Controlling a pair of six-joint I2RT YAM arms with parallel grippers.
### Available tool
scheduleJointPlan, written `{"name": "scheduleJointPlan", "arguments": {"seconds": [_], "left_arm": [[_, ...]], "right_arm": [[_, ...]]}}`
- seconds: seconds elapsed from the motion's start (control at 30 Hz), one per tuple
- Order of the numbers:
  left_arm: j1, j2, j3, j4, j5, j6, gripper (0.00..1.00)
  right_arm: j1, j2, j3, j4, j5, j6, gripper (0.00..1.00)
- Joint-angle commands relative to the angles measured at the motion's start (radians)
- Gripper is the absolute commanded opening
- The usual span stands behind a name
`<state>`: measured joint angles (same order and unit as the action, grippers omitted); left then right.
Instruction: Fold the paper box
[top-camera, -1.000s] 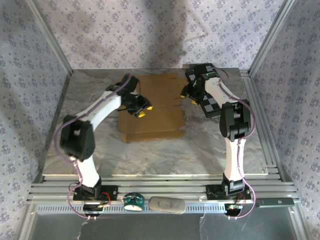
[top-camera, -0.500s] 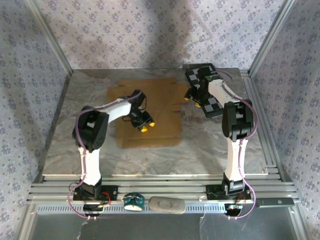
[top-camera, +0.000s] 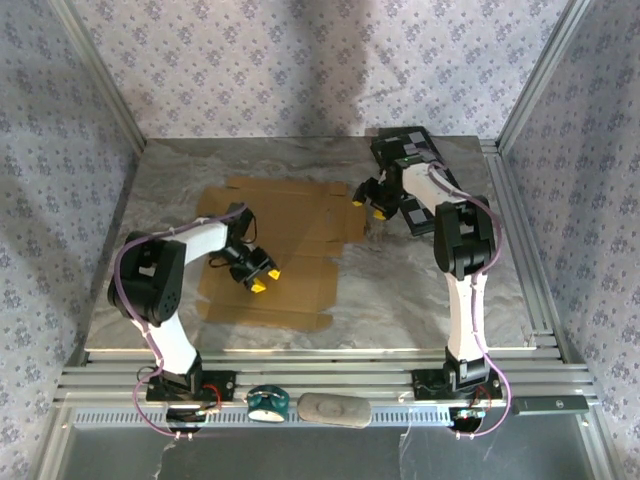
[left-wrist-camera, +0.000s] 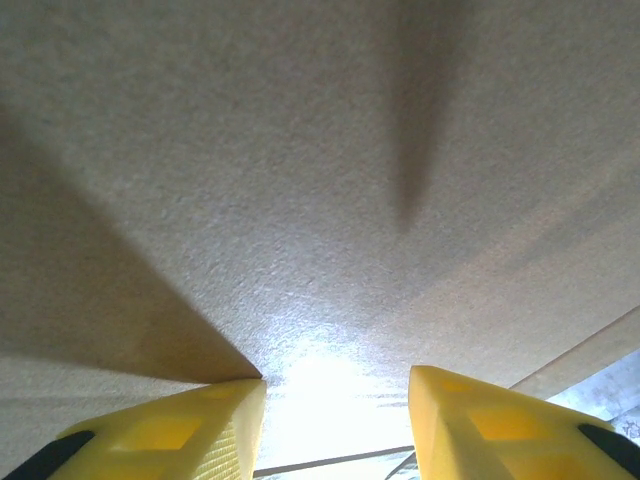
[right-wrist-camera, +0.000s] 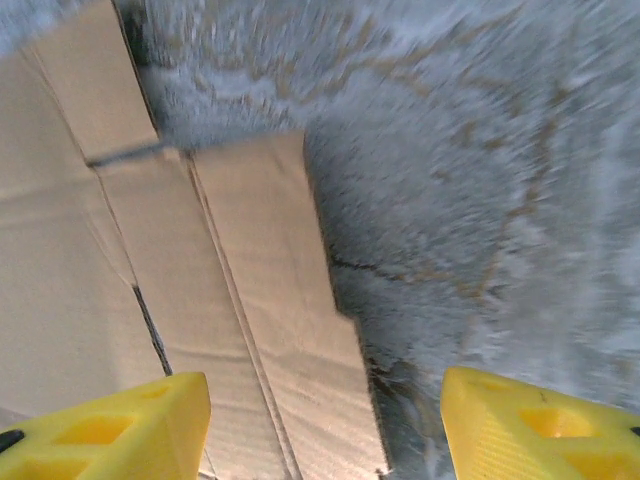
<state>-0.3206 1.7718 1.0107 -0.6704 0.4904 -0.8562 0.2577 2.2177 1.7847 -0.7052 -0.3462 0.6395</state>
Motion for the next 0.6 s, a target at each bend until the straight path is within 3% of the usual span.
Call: {"name": "scheduleJointPlan", "arguments": {"seconds": [0.0, 0.2, 0.37, 0.43, 0.47, 0.5, 0.53, 0.57], "left_arm": [[0.002, 0.063, 0.019, 0.036, -0.083, 0.030, 0.44], [0.001, 0.080, 0.056, 0.017, -0.076, 0.042, 0.44], [-0.002, 0.097, 0.076, 0.015, -0.075, 0.049, 0.44], [-0.005, 0.105, 0.090, 0.017, -0.077, 0.051, 0.43], [-0.006, 0.107, 0.097, 0.016, -0.076, 0.051, 0.43], [-0.006, 0.110, 0.105, 0.016, -0.075, 0.047, 0.43], [-0.004, 0.107, 0.120, 0.009, -0.086, 0.042, 0.42], [-0.005, 0.093, 0.136, -0.001, -0.102, 0.030, 0.41]], "right_arm": [[0.006, 0.034, 0.011, -0.012, -0.051, -0.004, 0.64], [0.010, 0.114, 0.101, -0.044, -0.093, -0.047, 0.61], [0.026, 0.164, 0.156, -0.038, -0.128, -0.074, 0.49], [0.034, 0.173, 0.183, -0.038, -0.134, -0.088, 0.36], [0.037, 0.177, 0.198, -0.046, -0.130, -0.095, 0.25], [0.040, 0.177, 0.218, -0.057, -0.113, -0.110, 0.07], [0.045, 0.166, 0.234, -0.078, -0.062, -0.125, 0.00], [0.052, 0.142, 0.237, -0.087, -0.001, -0.143, 0.00]]}}
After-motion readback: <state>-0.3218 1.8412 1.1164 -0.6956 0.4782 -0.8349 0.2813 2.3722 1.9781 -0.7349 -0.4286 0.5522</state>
